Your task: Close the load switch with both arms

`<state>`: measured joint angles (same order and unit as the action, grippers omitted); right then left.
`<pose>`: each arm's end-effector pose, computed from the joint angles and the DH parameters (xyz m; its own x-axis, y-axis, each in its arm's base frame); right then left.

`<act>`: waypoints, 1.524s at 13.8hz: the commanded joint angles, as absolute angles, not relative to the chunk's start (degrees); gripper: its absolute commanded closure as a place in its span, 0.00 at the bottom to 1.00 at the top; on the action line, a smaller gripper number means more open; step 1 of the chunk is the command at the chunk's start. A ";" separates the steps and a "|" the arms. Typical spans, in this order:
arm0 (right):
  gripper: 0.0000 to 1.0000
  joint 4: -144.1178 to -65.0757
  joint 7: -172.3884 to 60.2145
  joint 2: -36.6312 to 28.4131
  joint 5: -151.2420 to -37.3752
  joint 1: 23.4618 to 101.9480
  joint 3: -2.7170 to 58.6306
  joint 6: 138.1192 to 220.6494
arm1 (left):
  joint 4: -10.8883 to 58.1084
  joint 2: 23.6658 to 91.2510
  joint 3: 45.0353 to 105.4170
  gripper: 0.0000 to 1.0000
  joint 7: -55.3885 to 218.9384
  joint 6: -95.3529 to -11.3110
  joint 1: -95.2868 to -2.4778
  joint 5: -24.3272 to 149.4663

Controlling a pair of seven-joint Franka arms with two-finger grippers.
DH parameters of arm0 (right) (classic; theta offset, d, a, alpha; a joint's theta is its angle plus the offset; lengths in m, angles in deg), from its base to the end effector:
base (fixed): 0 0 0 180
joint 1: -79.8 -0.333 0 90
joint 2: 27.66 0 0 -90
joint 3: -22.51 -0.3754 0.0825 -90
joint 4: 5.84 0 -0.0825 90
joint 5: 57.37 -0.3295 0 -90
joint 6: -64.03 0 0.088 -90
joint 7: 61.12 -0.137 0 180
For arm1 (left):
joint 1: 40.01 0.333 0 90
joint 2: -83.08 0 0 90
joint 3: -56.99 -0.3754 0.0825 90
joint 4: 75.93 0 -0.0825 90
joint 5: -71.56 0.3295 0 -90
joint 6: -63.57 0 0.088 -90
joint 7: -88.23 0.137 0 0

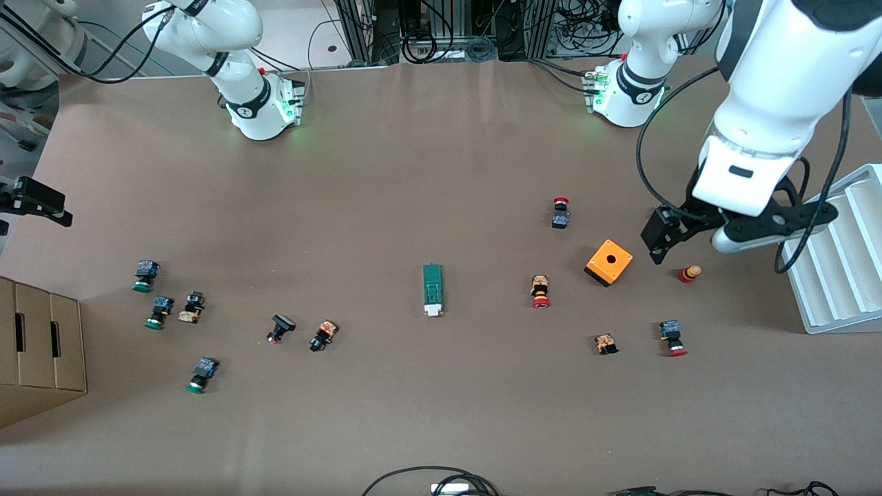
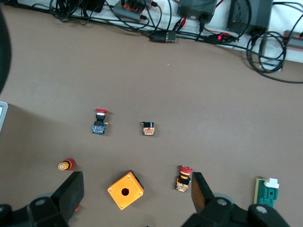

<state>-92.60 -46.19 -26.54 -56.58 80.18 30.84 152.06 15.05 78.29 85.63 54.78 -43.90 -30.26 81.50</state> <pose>0.4984 -0.0773 0.6647 0.9942 0.1079 -0.0015 0.1079 -0.9940 0.0168 0.5405 -0.1521 0.6392 0.9440 0.2173 0.2483 0.2230 -0.9748 0.0054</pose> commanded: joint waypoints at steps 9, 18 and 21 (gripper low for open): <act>0.00 -92.50 -46.53 -26.52 -57.73 79.89 30.95 152.27 | 15.04 76.75 77.21 0.00 55.97 -43.04 -30.51 76.32; 0.00 -92.59 -46.53 -26.25 -57.73 79.89 30.95 152.71 | 13.90 77.37 66.66 0.00 68.80 -38.75 -30.60 70.68; 0.00 -92.59 -46.53 -26.17 -57.73 79.89 30.95 152.80 | 13.55 77.37 66.48 0.00 73.60 -37.68 -30.34 71.47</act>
<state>-92.61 -46.21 -26.15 -56.58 80.06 30.74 152.22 14.25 76.80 66.81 69.72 -39.21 -30.22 71.83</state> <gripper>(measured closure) 0.000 0.000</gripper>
